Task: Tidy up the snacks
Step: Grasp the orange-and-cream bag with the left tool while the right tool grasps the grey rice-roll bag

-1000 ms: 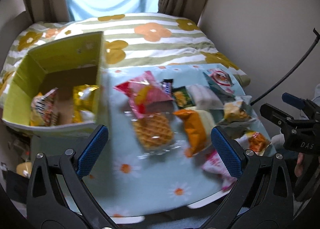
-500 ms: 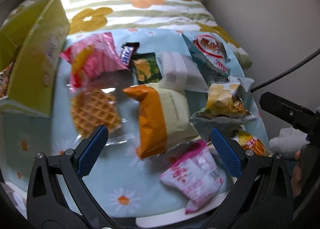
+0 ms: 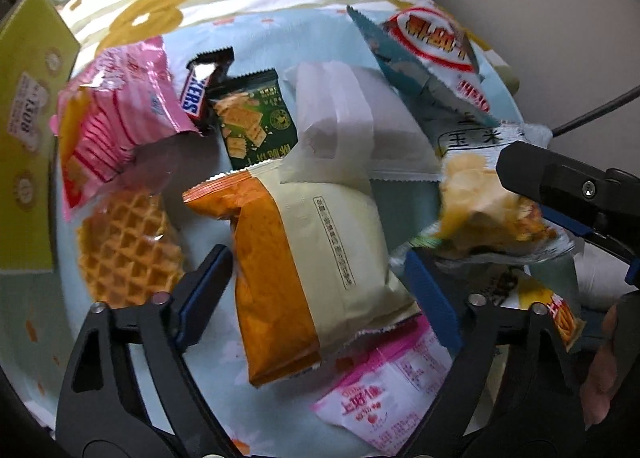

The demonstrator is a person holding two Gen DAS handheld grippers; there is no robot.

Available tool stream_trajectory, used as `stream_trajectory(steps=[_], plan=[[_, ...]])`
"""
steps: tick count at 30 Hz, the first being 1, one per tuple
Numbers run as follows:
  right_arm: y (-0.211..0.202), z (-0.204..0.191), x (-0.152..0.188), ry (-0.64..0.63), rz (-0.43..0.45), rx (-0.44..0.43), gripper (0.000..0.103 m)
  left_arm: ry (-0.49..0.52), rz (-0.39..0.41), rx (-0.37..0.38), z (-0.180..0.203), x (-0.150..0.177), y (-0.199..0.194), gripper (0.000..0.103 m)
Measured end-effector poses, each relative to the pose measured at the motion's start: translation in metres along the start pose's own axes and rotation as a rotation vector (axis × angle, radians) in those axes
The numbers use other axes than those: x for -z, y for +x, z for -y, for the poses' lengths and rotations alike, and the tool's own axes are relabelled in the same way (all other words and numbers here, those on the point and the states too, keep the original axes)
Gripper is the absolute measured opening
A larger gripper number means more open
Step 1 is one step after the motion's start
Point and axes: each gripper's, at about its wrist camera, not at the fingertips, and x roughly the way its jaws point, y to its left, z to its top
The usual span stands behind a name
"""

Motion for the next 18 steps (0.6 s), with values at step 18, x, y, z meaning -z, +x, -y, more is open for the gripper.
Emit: stream_trajectory(steps=[18], plan=[[0.020, 0.016, 0.000, 0.014, -0.025, 0.051, 0.077, 0.029, -0.048, 0.018, -0.002, -0.011, 0.025, 0.071]])
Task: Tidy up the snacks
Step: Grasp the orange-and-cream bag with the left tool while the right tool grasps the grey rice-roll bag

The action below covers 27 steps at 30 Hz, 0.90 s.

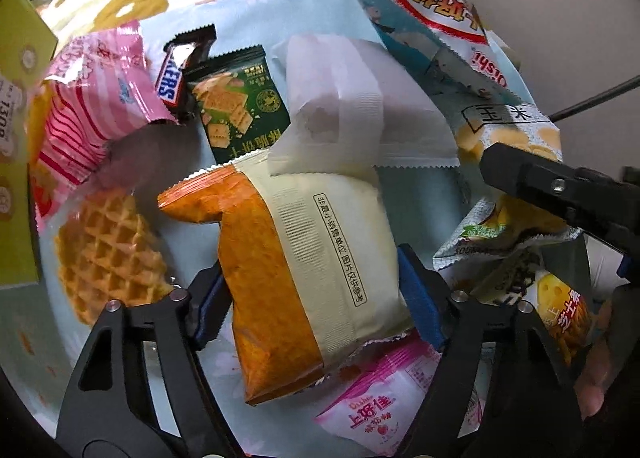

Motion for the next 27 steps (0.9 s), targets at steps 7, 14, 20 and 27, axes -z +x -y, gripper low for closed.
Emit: stream_trajectory(steps=[7, 14, 20, 27], plan=[[-0.002, 0.001, 0.000, -0.001, -0.002, -0.020, 0.070, -0.035, 0.000, 0.029, -0.005, 0.010, -0.011, 0.066], [-0.011, 0.000, 0.009, -0.018, 0.008, -0.028, 0.065, -0.057, -0.006, 0.041, -0.005, 0.034, -0.025, 0.064], [-0.026, -0.002, 0.022, -0.032, 0.030, -0.051, 0.064, -0.085, 0.019, 0.048, -0.005, 0.058, -0.042, 0.064], [-0.059, -0.016, 0.035, -0.096, 0.089, -0.093, 0.064, -0.119, 0.128, 0.043, -0.009, 0.079, -0.088, 0.064]])
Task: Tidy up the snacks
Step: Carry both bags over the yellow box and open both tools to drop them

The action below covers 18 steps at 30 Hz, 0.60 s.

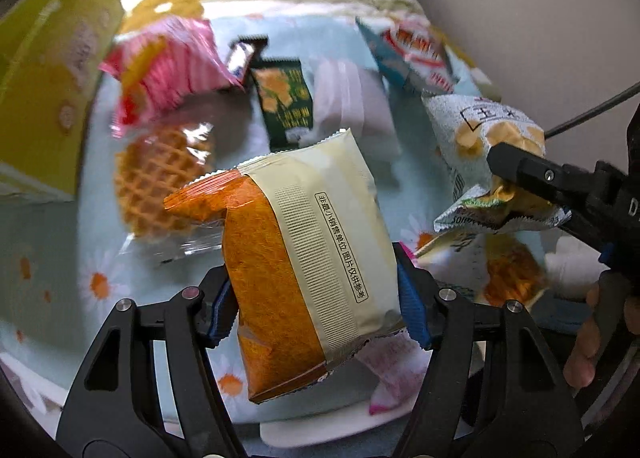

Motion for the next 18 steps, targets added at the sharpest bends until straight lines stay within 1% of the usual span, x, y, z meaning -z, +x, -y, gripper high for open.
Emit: stream_trajectory(steps=[3, 4, 6, 10, 13, 18], plan=[[-0.015, -0.015, -0.001, -0.048, 0.030, -0.022, 0.064, -0.019, 0.061, -0.014, -0.006, 0.002, -0.033, 0.064], [-0.020, -0.022, -0.002, -0.068, 0.042, -0.032, 0.064, -0.021, 0.074, -0.021, -0.008, -0.002, -0.039, 0.064], [-0.028, -0.035, -0.004, -0.100, 0.062, -0.051, 0.064, -0.031, 0.125, -0.040, -0.017, -0.001, -0.068, 0.064], [-0.043, -0.071, -0.010, -0.165, 0.103, -0.092, 0.064, -0.056, 0.205, -0.057, -0.038, -0.012, -0.109, 0.064], [-0.048, -0.101, -0.012, -0.215, 0.129, -0.117, 0.064, -0.080, 0.268, -0.058, -0.063, -0.021, -0.136, 0.064], [-0.042, -0.153, -0.016, -0.280, 0.164, -0.148, 0.064, -0.094, 0.330, -0.072, -0.109, -0.035, -0.161, 0.064]])
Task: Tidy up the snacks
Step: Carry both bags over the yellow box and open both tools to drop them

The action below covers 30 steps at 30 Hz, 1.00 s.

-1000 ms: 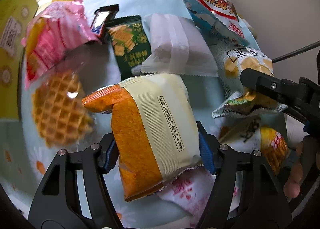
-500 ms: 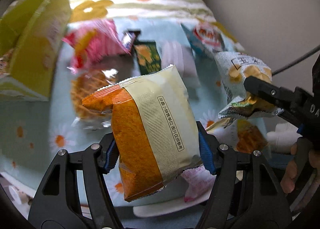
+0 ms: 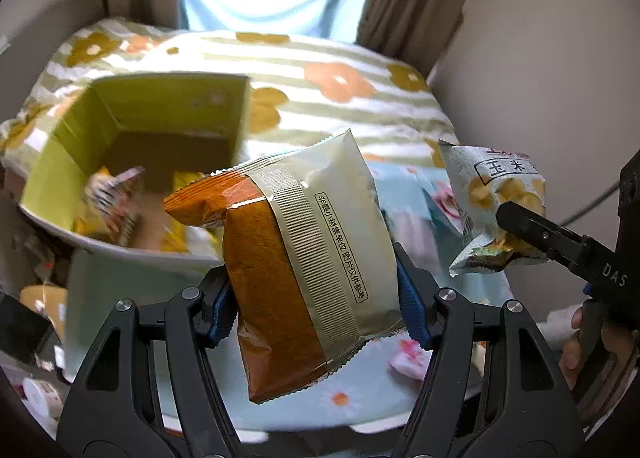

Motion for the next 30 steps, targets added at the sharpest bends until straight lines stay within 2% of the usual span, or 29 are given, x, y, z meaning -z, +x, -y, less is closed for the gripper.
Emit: stream_trajectory(steps=[5, 16, 21, 25, 30], plan=[[0.032, -0.057, -0.015, -0.037, 0.014, -0.032, 0.064, -0.016, 0.018, -0.009, -0.061, -0.026, -0.013, 0.064], [0.125, -0.163, -0.034, -0.077, -0.012, -0.023, 0.064, -0.025, -0.018, -0.026, -0.195, -0.090, 0.013, 0.064], [0.158, -0.190, -0.036, -0.052, -0.034, 0.001, 0.064, -0.013, -0.089, -0.030, -0.249, -0.117, 0.042, 0.064], [0.183, -0.206, -0.035, -0.061, -0.064, 0.035, 0.064, -0.005, -0.152, -0.033, -0.273, -0.131, 0.072, 0.064], [0.202, -0.211, -0.033, -0.085, -0.087, 0.034, 0.064, -0.019, -0.181, -0.042, -0.290, -0.142, 0.096, 0.065]])
